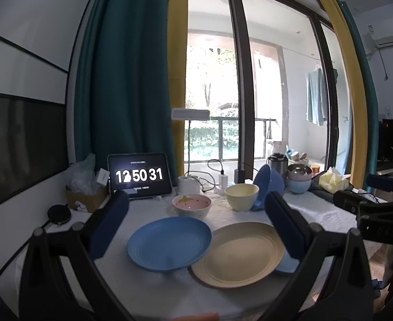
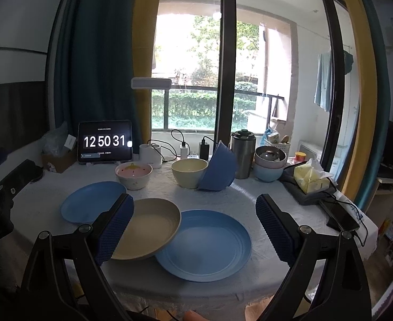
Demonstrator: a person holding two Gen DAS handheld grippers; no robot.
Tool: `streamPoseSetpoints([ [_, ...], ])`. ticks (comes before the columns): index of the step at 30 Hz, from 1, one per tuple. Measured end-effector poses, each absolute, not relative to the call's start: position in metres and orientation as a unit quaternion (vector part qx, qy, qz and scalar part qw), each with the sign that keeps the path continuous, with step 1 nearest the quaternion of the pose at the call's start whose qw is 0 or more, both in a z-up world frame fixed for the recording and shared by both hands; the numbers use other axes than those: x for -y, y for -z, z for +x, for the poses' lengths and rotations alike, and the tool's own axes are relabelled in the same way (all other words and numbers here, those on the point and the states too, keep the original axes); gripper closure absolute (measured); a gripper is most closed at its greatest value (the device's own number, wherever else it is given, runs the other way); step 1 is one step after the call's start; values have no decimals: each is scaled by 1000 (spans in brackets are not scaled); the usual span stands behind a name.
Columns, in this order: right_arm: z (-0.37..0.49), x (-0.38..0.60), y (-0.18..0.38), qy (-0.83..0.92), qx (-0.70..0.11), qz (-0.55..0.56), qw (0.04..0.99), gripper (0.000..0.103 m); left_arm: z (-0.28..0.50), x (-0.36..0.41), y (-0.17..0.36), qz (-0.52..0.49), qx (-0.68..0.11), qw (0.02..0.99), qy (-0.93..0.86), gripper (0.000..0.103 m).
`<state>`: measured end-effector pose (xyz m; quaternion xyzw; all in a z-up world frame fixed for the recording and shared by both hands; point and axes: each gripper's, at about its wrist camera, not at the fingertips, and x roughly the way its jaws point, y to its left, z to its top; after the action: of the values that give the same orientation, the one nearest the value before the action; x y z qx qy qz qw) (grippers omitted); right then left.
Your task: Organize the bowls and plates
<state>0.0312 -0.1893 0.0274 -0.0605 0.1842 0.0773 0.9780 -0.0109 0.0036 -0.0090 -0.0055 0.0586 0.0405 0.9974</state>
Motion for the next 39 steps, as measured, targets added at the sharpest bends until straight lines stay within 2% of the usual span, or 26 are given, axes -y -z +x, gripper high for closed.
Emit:
streamPoseSetpoints([
  [39, 31, 188, -27, -77, -187, -57, 978, 8, -11, -2, 8, -7, -61, 997, -39, 1],
])
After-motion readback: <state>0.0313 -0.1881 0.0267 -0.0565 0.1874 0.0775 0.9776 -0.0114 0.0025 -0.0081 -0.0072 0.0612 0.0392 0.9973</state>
